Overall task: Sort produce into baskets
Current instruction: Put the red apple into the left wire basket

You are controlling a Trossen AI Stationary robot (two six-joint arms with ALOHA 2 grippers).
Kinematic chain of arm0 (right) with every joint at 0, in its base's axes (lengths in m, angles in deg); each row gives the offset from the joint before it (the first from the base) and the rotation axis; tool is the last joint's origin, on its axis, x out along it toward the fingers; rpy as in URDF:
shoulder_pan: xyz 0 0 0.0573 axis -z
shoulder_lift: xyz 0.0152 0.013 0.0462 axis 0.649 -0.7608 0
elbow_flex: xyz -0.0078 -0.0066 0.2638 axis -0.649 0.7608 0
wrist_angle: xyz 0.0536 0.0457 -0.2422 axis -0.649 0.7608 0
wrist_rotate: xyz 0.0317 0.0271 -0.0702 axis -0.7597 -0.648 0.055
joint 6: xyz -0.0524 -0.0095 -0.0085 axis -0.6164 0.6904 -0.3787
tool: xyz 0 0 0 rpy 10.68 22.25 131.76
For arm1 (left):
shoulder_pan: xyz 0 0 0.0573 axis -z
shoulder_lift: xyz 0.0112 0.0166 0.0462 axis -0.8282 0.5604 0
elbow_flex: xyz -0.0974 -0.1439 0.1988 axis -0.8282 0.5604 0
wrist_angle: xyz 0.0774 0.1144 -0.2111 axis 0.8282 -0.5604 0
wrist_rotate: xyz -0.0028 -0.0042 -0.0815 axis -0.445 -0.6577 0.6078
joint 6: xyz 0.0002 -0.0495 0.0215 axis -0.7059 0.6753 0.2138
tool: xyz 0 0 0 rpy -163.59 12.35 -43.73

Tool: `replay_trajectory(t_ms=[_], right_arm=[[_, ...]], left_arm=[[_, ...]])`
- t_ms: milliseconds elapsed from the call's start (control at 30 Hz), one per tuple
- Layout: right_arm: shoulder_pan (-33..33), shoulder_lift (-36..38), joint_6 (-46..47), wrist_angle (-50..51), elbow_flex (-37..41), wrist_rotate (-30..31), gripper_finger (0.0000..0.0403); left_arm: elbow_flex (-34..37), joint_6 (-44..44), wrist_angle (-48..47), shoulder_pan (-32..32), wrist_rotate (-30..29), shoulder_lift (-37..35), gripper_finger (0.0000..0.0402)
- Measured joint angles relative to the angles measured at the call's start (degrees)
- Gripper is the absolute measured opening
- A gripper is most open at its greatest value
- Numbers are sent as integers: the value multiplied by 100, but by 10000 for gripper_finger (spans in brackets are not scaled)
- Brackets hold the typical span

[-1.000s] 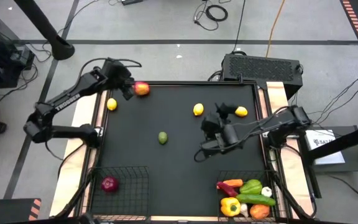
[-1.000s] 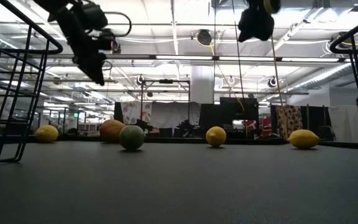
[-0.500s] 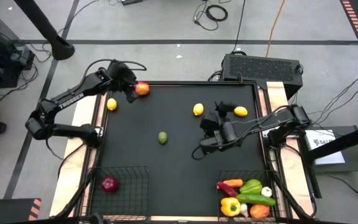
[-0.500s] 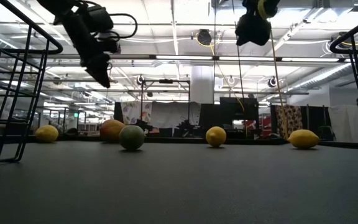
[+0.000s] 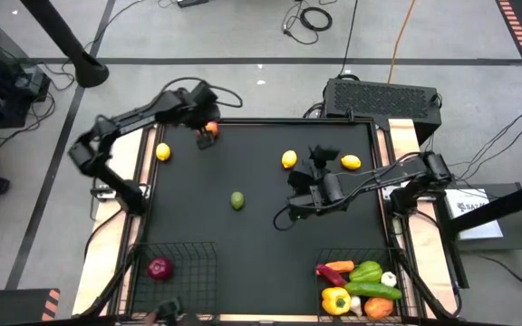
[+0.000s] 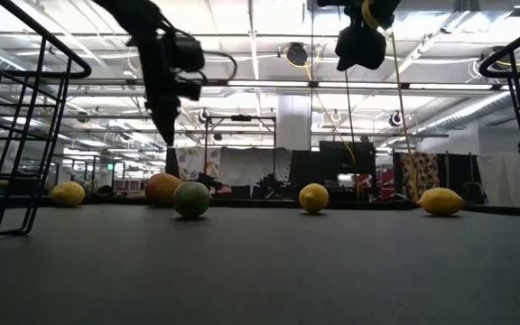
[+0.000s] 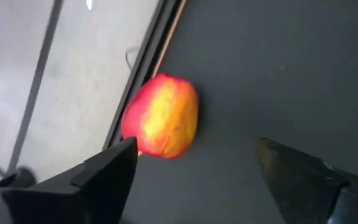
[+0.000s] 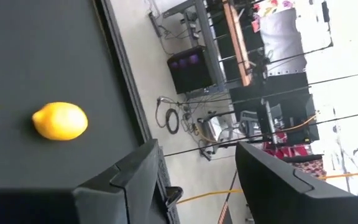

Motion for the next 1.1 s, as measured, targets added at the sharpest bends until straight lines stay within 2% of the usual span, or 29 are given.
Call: replay_trajectory(t_ms=[167,467,733,933,1100], right_arm=[[1,0,-52,-1,0,-168,206],[-1,4,-90,-81,-2,-471,206],[-7,4,-127,-103,-2,-619,206],[-7,2,-172,-136,-2,-930,206],[-7,2,-173,-154,-2,-934,206]], left_arm=[[-489,-525,-374,194,-340,631,333],[-582,-1134,-382,336,-477,948,345],[-579,-1205,-368,269,-570,1224,355],[-577,-1575,180,272,-796,1250,355],[-577,-1256,-149,238,-806,1382,355]])
